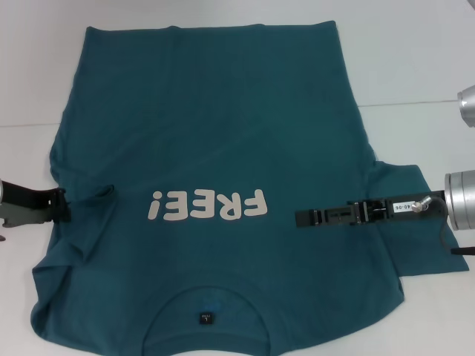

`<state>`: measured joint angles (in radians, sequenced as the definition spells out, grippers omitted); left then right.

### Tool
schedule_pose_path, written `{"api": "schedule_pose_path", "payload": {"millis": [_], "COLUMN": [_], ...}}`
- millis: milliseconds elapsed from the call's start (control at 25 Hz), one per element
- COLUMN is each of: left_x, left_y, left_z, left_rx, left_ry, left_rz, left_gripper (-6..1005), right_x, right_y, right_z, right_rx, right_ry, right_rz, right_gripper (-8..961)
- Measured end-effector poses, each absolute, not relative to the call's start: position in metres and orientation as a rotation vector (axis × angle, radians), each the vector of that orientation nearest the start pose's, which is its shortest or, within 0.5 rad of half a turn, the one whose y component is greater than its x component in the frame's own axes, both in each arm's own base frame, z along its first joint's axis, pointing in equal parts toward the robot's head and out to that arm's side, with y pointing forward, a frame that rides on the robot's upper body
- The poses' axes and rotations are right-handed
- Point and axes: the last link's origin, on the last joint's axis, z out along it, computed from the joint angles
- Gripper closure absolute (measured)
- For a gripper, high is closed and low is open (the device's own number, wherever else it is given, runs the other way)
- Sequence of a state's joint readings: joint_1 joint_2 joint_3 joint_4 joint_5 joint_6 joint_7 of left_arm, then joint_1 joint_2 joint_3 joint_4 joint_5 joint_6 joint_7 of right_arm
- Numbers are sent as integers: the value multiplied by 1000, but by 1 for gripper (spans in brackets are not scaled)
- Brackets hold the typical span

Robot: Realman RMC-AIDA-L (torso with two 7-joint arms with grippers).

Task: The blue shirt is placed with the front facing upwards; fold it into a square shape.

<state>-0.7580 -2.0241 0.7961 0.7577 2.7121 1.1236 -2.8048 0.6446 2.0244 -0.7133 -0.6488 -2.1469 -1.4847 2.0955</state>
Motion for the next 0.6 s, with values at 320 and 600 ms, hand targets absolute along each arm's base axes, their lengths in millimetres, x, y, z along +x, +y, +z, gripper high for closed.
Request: {"api": "schedule_pose_path", "payload": {"millis": [320, 600], "left_x": [-260, -244], "left_y": [419, 417], "left_z": [38, 29], "left_rx": [-1967, -2045], "left_ry": [-1715, -1752], "left_rz": [-101, -185], "left_gripper": [962, 993], "right_x": [255, 256], "right_y": [363, 362], "right_z": [9, 9], "right_rx": [-2548, -2547], "right_ry": [1477, 1479], "right_rz": [545, 544], "right_gripper": [43, 43]}}
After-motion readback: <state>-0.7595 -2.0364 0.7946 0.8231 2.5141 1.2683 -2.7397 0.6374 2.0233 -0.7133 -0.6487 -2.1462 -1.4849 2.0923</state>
